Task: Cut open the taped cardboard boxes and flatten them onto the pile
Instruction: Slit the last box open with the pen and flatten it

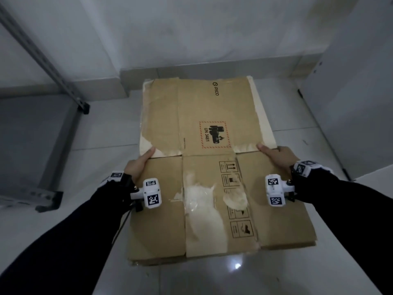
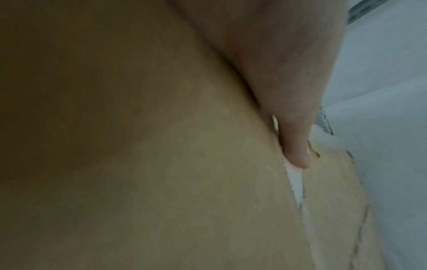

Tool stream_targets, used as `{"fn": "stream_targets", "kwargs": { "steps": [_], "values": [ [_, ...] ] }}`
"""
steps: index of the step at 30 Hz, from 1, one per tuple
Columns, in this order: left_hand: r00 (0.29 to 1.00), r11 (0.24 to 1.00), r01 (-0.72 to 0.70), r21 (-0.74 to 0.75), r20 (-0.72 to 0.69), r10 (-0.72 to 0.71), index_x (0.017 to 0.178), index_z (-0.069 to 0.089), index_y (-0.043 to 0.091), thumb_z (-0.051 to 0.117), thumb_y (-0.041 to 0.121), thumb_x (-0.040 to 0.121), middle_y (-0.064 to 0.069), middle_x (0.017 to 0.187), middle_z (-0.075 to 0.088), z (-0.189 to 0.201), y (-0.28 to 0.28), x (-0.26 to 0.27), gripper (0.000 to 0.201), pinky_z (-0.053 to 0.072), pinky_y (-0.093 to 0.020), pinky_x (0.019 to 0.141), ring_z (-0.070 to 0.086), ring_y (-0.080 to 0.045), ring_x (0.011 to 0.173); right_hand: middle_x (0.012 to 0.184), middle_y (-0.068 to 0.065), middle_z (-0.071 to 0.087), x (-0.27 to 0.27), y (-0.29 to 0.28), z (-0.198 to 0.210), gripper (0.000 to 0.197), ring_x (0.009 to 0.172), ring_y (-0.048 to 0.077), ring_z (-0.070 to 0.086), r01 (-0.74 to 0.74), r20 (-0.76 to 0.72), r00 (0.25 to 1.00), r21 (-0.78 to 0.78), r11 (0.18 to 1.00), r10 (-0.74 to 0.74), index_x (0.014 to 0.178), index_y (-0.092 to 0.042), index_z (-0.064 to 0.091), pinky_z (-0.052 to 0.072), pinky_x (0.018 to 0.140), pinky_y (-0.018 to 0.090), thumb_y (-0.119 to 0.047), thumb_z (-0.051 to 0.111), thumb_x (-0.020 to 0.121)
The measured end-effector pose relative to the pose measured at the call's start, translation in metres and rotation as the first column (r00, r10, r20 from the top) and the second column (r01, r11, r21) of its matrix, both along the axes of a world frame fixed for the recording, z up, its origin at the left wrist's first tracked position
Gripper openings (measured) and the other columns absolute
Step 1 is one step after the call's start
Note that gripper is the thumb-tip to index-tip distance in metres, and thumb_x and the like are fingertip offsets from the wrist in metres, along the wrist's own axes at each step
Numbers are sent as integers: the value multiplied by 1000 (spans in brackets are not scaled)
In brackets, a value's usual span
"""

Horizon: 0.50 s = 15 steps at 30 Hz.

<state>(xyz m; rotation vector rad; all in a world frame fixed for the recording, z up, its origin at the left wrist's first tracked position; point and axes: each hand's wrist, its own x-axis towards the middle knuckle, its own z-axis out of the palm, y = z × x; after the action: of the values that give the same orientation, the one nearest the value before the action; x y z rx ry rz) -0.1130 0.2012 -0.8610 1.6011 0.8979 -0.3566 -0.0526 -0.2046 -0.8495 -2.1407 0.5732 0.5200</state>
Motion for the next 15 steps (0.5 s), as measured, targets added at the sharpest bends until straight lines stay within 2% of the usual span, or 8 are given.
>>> {"fn": "stream_targets", "kwargs": {
  "steps": [3,5,7,9,11,13,14,15],
  "values": [
    [997,998,38,-48,-63,-41,124,61,15,76,82,29,-12,109,70,-4,6,9,117,48,-46,98,67,-31,100,127,20,57,7,5,-3,89,112,35,56,-62,-6,998,-132,989,62,126,-2,54,43,97,39,-73,55,73],
    [992,998,47,-37,-115,-51,127,56,18,70,87,33,-10,118,65,3,3,-1,117,44,-47,101,62,-30,108,125,20,58,-3,6,-1,86,110,35,56,-74,45,995,-240,968,87,123,-2,56,42,90,37,-75,49,77],
    [989,999,15,-43,-146,-21,123,51,21,65,86,50,-8,120,58,22,-8,-29,99,43,-47,102,56,-31,111,130,20,54,-30,2,1,81,115,36,53,-34,58,997,-201,979,47,127,-4,53,39,96,38,-71,46,82],
    [991,997,-67,-45,-115,62,118,53,16,61,80,64,-10,115,60,20,-12,-68,85,45,-48,98,58,-32,104,133,20,52,-74,-8,1,75,119,36,49,53,22,998,-85,995,-51,127,-5,53,34,102,39,-66,41,87],
    [984,987,-134,-87,-128,123,118,58,17,61,83,58,-8,115,64,13,-18,-114,90,45,-48,98,59,-31,104,129,21,55,-124,-19,-5,68,116,36,51,191,10,982,19,981,-191,119,-5,60,35,103,41,-63,40,89],
    [977,971,-201,-128,-100,189,125,56,21,63,85,48,-3,121,62,5,-30,-154,100,43,-47,102,58,-28,110,117,21,61,-166,-20,-12,61,107,35,54,290,34,956,41,956,-291,103,-9,66,40,98,43,-64,43,88],
    [973,966,-228,-121,-64,222,129,55,18,64,81,50,-3,122,61,1,-37,-169,102,43,-47,103,58,-27,111,110,21,63,-179,-19,-16,60,101,34,56,327,52,943,42,944,-328,95,-11,67,43,94,43,-66,45,86],
    [973,967,-232,-107,-16,232,129,56,16,66,77,56,-3,122,62,1,-46,-180,95,43,-47,103,58,-27,112,101,19,64,-187,-16,-20,59,96,32,56,359,69,930,42,932,-361,90,-12,66,44,90,42,-67,47,84]
  ]
}}
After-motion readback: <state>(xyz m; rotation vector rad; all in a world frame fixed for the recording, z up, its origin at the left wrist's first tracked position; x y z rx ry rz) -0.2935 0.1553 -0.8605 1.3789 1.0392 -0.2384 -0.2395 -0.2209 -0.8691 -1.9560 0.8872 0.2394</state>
